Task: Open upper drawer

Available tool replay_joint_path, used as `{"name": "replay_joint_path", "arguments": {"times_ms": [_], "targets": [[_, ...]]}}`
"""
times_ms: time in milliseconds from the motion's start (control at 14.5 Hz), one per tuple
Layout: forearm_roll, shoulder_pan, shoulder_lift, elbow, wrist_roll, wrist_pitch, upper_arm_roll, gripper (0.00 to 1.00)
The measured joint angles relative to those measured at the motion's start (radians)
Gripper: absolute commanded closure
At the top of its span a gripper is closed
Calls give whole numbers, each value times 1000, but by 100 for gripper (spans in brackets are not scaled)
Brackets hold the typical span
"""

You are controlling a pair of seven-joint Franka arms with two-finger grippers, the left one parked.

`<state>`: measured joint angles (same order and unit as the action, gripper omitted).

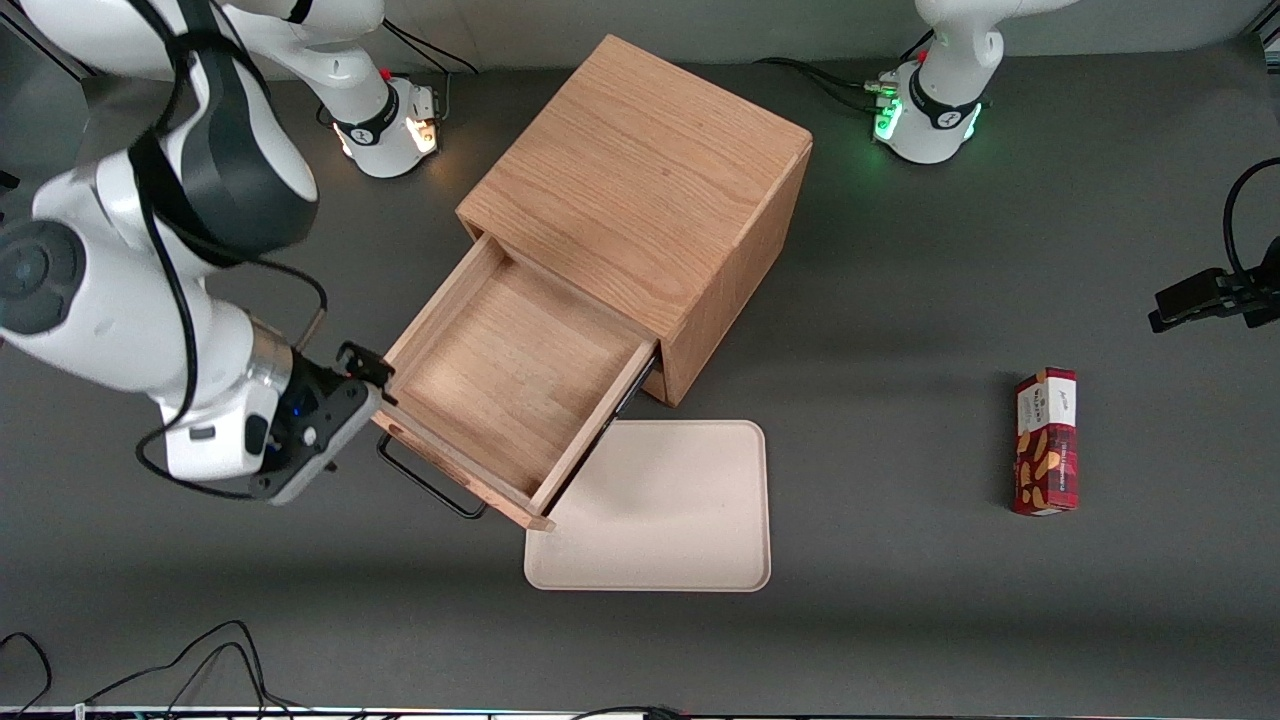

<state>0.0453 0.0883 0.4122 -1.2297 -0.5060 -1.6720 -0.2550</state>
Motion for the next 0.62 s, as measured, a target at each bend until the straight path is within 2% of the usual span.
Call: {"name": "replay_joint_path", "arguments": {"times_ms": [414, 621], "targets": [[-33, -191, -288, -352, 41, 5, 6, 0], [-52, -225, -414, -454, 91, 42, 7, 0]]}}
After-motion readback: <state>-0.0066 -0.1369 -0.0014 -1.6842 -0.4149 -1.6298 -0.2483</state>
